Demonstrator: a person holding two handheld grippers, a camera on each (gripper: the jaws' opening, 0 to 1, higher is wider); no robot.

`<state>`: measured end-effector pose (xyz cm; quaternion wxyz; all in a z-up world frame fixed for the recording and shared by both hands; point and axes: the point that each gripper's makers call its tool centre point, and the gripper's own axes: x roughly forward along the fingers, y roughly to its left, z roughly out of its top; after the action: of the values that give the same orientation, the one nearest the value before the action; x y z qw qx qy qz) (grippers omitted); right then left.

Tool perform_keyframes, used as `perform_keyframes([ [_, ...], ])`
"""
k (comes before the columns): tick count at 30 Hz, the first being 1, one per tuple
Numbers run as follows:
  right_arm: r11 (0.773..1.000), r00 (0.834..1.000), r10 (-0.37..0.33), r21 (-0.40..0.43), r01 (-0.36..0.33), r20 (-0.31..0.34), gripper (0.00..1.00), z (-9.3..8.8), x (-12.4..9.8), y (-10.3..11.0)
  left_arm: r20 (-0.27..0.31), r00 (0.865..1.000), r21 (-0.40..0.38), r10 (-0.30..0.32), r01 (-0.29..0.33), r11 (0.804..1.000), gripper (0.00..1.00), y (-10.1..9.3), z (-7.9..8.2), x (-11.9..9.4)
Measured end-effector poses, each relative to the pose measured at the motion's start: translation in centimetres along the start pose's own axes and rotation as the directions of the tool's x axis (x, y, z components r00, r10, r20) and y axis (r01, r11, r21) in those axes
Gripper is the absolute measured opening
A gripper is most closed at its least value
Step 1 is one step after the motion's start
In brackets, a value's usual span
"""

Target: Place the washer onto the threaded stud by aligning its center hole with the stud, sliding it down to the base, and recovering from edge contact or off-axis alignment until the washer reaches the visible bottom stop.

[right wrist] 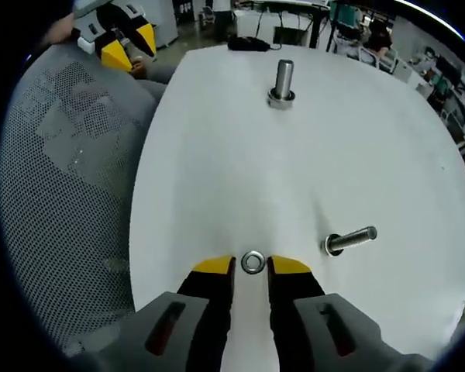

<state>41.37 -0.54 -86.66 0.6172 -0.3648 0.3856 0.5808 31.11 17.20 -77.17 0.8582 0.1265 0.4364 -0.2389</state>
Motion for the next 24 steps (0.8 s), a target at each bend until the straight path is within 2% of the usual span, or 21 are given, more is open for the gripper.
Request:
perform_keyframes([
  [2, 1.0, 1.0, 0.016, 0.001, -0.016, -0.012, 0.18, -0.07, -0.08, 0.0, -0.001, 1.0, -0.005, 0.005, -0.005, 1.0, 0.16, 0.15, -0.03, 0.01],
  [7, 0.997, 0.994, 0.054, -0.05, -0.059, -0.096, 0.16, -0.2, -0.04, -0.03, 0.0, 1.0, -0.002, 0.004, -0.004, 1.0, 0.16, 0.1, 0.05, 0.06],
  [13, 0.994, 0.987, 0.019, -0.107, -0.037, -0.16, 0.15, 0.28, 0.35, 0.21, -0.011, 1.0, -0.003, 0.0, 0.0, 1.0, 0.16, -0.02, -0.17, 0.09],
  [19, 0.987, 0.954, 0.0, -0.156, -0.049, -0.301, 0.15, 0.13, 0.42, 0.2, -0.019, 1.0, -0.004, -0.005, 0.005, 1.0, 0.15, -0.09, -0.31, 0.14],
  [24, 0.99, 0.929, 0.014, -0.124, -0.064, -0.369, 0.14, 0.29, 0.63, -0.06, -0.022, 1.0, -0.007, -0.005, 0.005, 1.0, 0.15, -0.14, -0.43, 0.13],
])
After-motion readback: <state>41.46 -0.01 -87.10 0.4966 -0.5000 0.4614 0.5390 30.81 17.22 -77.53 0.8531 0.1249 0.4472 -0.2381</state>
